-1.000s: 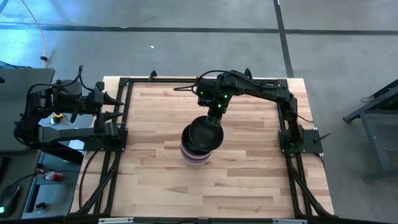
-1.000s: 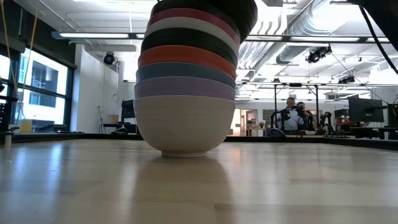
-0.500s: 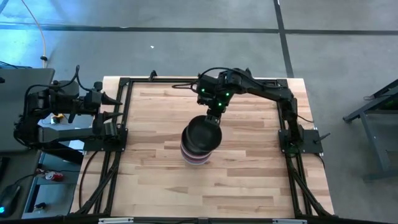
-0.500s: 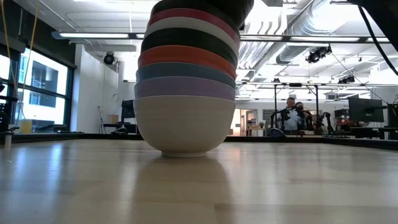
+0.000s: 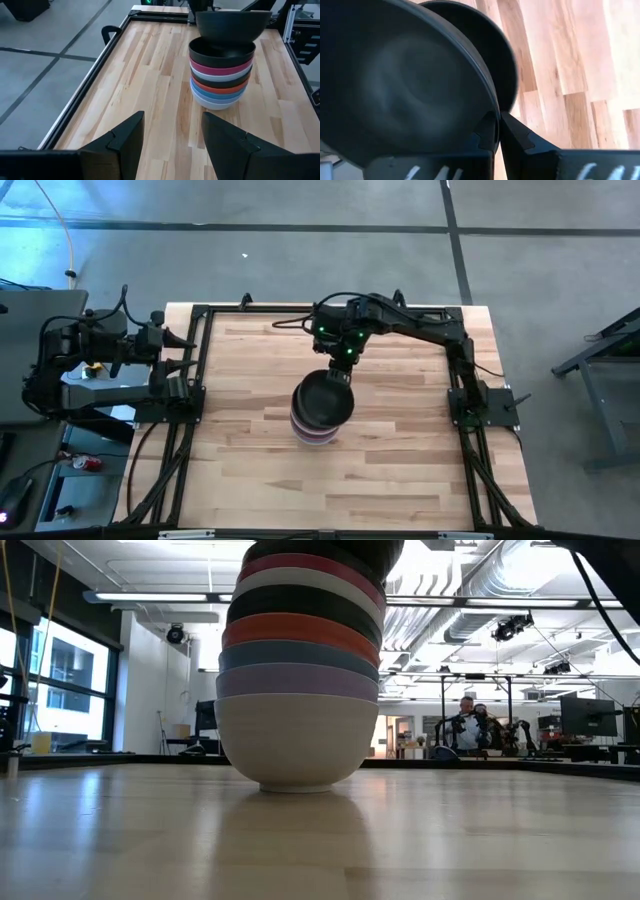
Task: Nest bowls inside each other
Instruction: Stack the black bowl on top of the top black bowl
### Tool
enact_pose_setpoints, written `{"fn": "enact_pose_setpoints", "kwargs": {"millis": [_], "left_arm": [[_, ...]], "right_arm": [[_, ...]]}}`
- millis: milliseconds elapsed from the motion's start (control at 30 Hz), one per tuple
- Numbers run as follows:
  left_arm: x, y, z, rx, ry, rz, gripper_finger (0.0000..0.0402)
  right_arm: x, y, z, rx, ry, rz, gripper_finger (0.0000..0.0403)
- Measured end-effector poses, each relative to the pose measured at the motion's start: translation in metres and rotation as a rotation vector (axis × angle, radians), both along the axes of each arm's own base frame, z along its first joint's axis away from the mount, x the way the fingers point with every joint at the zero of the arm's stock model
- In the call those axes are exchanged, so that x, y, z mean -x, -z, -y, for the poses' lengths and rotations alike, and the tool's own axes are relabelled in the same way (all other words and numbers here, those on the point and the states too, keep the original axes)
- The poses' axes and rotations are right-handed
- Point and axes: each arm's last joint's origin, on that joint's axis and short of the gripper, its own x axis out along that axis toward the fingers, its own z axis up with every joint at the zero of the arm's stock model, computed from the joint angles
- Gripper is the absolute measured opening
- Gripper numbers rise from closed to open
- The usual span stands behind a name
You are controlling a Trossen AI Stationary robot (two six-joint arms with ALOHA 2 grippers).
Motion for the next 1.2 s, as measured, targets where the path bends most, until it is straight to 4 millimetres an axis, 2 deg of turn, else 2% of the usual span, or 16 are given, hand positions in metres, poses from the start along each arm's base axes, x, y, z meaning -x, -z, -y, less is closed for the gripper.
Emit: {"fn": "enact_pose_setpoints", "kwargs": {"millis": [333, 667, 1200], "left_arm": [[0.0, 0.0, 0.0, -0.002, 0.001, 0.0, 0.0186], [0.0, 0.0, 0.0, 0.0, 0.0, 0.0, 0.0186], [0.001, 0.001, 0.0, 0.007, 0.0, -0.014, 0.0186]], "right_arm": [[-0.007, -0.001, -0.001, 0.012, -0.019, 0.065, 0.0], [-0.018, 0.024, 0.001, 0.004, -0.036, -0.034, 0.0], [-0.015, 0.028, 0.006, -0.002, 0.026, -0.104, 0.0]]}}
